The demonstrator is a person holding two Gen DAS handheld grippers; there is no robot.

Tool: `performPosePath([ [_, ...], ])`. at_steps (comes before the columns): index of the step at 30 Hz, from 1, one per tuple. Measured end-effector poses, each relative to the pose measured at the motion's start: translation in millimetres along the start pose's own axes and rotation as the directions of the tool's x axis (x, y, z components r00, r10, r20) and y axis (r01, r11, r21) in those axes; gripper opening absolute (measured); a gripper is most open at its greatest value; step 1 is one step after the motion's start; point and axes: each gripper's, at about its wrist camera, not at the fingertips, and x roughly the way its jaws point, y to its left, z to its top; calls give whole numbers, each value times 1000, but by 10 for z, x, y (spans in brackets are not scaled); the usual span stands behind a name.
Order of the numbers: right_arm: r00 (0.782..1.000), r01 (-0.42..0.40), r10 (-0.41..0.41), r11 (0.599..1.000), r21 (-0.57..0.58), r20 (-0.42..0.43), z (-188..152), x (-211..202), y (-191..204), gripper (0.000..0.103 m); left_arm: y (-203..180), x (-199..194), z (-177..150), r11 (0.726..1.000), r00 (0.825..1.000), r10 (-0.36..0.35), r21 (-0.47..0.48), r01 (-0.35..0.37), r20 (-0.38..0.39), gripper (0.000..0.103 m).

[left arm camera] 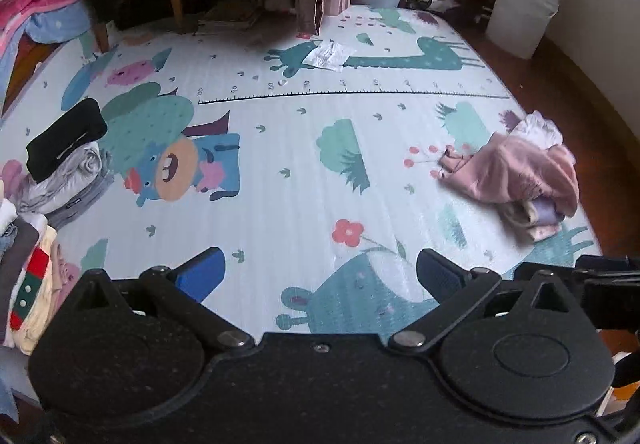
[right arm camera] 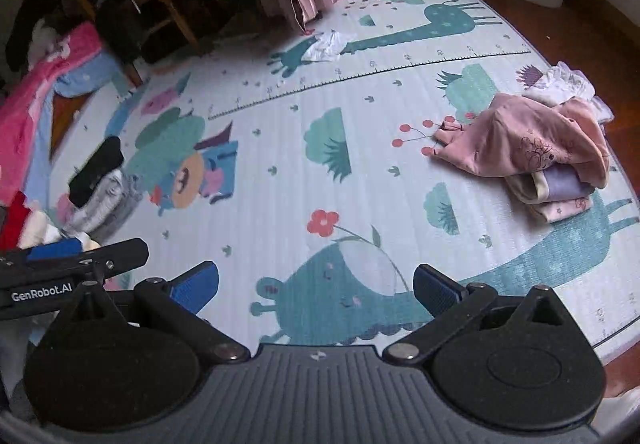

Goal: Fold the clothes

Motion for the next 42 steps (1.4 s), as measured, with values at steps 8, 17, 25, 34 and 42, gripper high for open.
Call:
performPosePath([
  [8, 999, 44, -44, 999, -23, 13, 15, -68, 84, 103, -66, -69, -108, 999, 999, 13, 45, -15, 44, 103],
  [17, 999, 28, -27, 998, -53, 18, 37, -91, 198, 103, 49, -45, -130, 999, 999, 31, 11, -31, 27, 103],
  [25, 999, 45, -45, 996, -72, -5, -4, -11, 202, 103, 53, 11, -163, 999, 999, 40, -13, -41, -7, 103],
  [34, 998, 45, -47, 997, -68, -34, -63, 48, 213, 103, 105, 7, -189, 999, 999, 41, 1, -41, -5, 103],
  [42, 999, 45, -47, 997, -69, -27, -61, 48, 221, 103, 150, -10, -206, 999, 999, 43, 9, -43, -3, 103],
])
